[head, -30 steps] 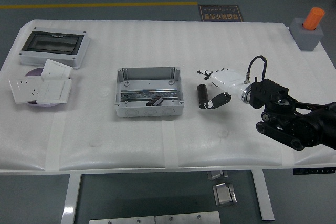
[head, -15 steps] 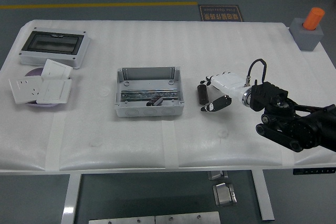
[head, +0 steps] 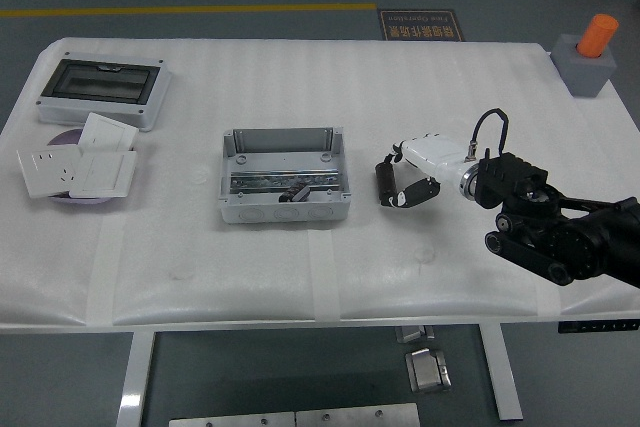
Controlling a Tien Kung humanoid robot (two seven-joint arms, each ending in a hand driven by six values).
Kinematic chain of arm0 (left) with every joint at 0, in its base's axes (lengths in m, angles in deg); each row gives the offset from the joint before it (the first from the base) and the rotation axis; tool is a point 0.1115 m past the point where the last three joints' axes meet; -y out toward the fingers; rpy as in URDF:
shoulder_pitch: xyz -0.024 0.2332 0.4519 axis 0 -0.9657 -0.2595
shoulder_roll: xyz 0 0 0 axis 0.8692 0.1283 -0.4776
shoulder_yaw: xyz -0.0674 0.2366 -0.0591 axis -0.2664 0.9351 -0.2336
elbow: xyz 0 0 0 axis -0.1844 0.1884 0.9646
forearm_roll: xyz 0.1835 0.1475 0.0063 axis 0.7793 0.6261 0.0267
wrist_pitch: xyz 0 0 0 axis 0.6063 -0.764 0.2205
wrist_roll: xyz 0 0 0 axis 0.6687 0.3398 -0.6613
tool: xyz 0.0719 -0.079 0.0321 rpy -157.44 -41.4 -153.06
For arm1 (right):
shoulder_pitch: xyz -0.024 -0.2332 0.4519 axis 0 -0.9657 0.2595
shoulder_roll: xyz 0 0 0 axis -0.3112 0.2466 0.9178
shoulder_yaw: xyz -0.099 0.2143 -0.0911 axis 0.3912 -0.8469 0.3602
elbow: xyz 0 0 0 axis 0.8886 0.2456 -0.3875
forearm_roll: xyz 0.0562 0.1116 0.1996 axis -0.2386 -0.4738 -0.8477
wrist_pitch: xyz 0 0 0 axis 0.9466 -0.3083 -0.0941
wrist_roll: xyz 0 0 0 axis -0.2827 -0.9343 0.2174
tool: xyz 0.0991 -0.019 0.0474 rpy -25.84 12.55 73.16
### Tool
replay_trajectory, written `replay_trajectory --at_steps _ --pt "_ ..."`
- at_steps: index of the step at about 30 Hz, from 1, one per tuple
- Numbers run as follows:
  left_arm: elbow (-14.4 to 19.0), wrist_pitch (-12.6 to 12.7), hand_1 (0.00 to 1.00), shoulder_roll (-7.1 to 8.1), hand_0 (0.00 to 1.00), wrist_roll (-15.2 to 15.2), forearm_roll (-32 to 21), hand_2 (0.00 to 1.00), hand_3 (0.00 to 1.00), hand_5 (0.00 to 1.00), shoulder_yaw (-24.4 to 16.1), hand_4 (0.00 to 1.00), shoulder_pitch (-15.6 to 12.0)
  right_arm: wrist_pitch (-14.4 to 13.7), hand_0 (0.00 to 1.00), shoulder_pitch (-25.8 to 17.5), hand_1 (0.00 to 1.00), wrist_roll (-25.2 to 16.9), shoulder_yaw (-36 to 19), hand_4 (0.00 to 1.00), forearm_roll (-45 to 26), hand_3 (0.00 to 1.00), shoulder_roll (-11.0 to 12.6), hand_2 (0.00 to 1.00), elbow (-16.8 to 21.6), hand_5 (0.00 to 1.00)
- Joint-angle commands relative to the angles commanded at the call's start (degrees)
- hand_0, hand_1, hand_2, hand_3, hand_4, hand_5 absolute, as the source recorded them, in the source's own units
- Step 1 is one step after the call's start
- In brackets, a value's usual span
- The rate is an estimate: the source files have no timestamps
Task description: Pick up the battery,place it into the box
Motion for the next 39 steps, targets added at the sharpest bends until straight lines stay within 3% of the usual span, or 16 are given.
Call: replay_trajectory --at_steps 17,18,23,24,29,30,35,36,39 --pt "0.0 0.3 0.639 -0.05 0.626 0.6 0.0 0.422 0.579 0.391 -0.1 0.440 0.1 -1.3 0.849 -0.3 0.684 0.0 0.1 0.827 0.1 0.675 0.0 0.708 0.4 0.440" --pt "0.0 0.4 0.640 -0.07 0.625 0.6 0.0 0.421 0.579 0.392 -0.2 0.440 0.1 -1.4 0.832 -0.3 0.673 0.0 0.0 0.636 0.2 0.649 0.1 0.672 0.5 0.301" --pt "0.0 0.5 0.640 -0.14 0.625 0.7 0.1 0.421 0.579 0.392 -0.5 0.440 0.0 -2.8 0.832 -0.6 0.673 0.1 -1.0 0.636 0.6 0.649 0.5 0.672 1.4 0.301" --pt "0.0 0.6 0.640 -0.14 0.625 0.7 0.1 0.421 0.581 0.394 -0.6 0.440 0.0 -3.0 0.808 -0.7 0.658 0.2 -1.2 0.457 0.7 0.615 0.5 0.647 1.5 0.179" --pt "0.0 0.6 0.640 -0.16 0.625 0.6 0.7 0.421 0.581 0.394 -1.3 0.440 -0.1 -4.2 0.808 -1.4 0.658 0.6 -4.5 0.457 1.7 0.615 1.5 0.647 3.8 0.179" --pt "0.0 0.6 0.639 -0.17 0.625 0.5 0.8 0.423 0.582 0.398 -1.4 0.439 -0.2 -4.4 0.780 -1.6 0.638 0.8 -5.4 0.329 2.0 0.565 1.7 0.623 4.5 0.104" --pt "0.0 0.5 0.639 -0.19 0.625 0.3 1.4 0.423 0.582 0.398 -2.1 0.439 -0.4 -5.1 0.780 -2.9 0.638 1.9 -11.2 0.329 4.8 0.565 2.4 0.623 9.5 0.104" --pt "0.0 0.5 0.639 -0.20 0.624 0.3 1.5 0.425 0.584 0.399 -2.1 0.437 -0.5 -5.2 0.761 -3.1 0.627 2.0 -12.3 0.286 5.2 0.557 2.3 0.598 10.5 0.085" --pt "0.0 0.5 0.639 -0.23 0.624 0.2 1.4 0.425 0.584 0.399 -2.1 0.437 -0.6 -5.6 0.761 -3.9 0.627 2.1 -15.8 0.286 5.9 0.557 1.5 0.598 13.4 0.085"
